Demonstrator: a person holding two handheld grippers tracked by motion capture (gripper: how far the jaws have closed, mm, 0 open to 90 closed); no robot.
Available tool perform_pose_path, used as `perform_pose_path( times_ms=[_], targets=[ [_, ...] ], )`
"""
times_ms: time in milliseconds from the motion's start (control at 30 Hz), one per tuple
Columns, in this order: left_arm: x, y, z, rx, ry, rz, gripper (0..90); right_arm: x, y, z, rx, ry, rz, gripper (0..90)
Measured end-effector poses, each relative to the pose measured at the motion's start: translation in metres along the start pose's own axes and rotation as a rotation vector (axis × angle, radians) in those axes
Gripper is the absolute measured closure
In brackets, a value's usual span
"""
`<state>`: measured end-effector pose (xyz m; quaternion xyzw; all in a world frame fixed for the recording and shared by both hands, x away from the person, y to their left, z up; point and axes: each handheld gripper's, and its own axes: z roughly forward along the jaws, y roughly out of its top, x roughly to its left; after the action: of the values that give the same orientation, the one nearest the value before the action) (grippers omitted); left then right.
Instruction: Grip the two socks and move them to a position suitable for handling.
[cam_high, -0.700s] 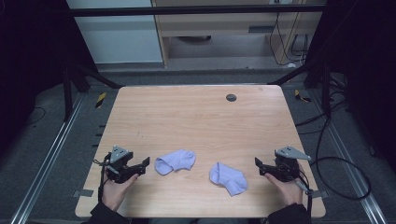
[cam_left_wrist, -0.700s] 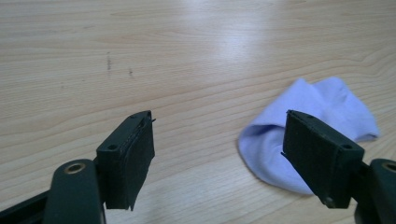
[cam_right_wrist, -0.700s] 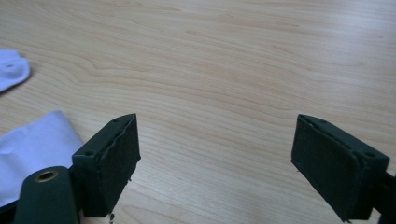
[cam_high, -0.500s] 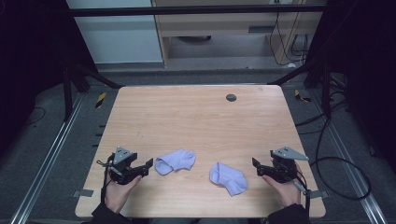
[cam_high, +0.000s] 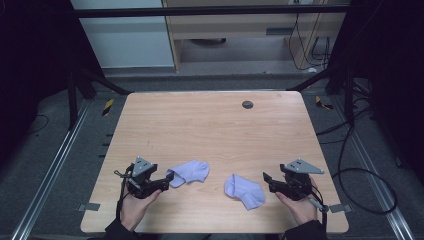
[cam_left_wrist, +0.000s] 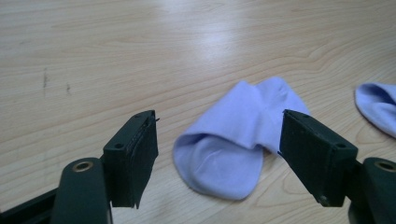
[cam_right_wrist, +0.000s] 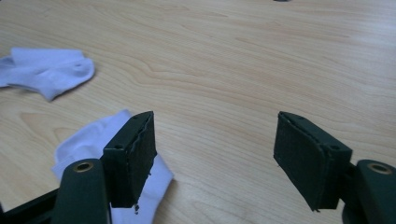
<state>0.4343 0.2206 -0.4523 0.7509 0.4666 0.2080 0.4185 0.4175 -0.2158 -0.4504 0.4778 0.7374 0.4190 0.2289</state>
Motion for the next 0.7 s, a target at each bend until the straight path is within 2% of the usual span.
perform_pose_path(
  times_ms=[133, 167, 267, 367, 567, 700],
  targets=[
    [-0.006, 0.005, 0.001, -0.004, -0.007, 0.012, 26.6, 0.005, 0.001, -0.003, -0.003, 0.019, -0.004, 30.0],
    [-0.011, 0.009, 0.003, -0.007, -0.016, 0.015, 26.6, 0.007, 0.001, -0.005, -0.006, 0.020, -0.024, 30.7],
    [-0.016, 0.012, 0.006, -0.005, -0.028, 0.024, 26.7, 0.007, 0.001, -0.006, -0.006, 0.024, -0.030, 31.7],
    [-0.028, 0.017, 0.012, 0.002, -0.051, 0.040, 26.8, 0.008, 0.001, -0.008, -0.003, 0.043, -0.035, 34.6],
    [-0.042, 0.021, 0.021, -0.002, -0.083, 0.046, 26.9, 0.012, -0.001, -0.008, 0.006, 0.062, -0.048, 35.5],
    [-0.055, 0.022, 0.028, 0.010, -0.105, 0.061, 27.3, 0.016, -0.005, -0.008, 0.018, 0.079, -0.077, 36.0]
  ],
)
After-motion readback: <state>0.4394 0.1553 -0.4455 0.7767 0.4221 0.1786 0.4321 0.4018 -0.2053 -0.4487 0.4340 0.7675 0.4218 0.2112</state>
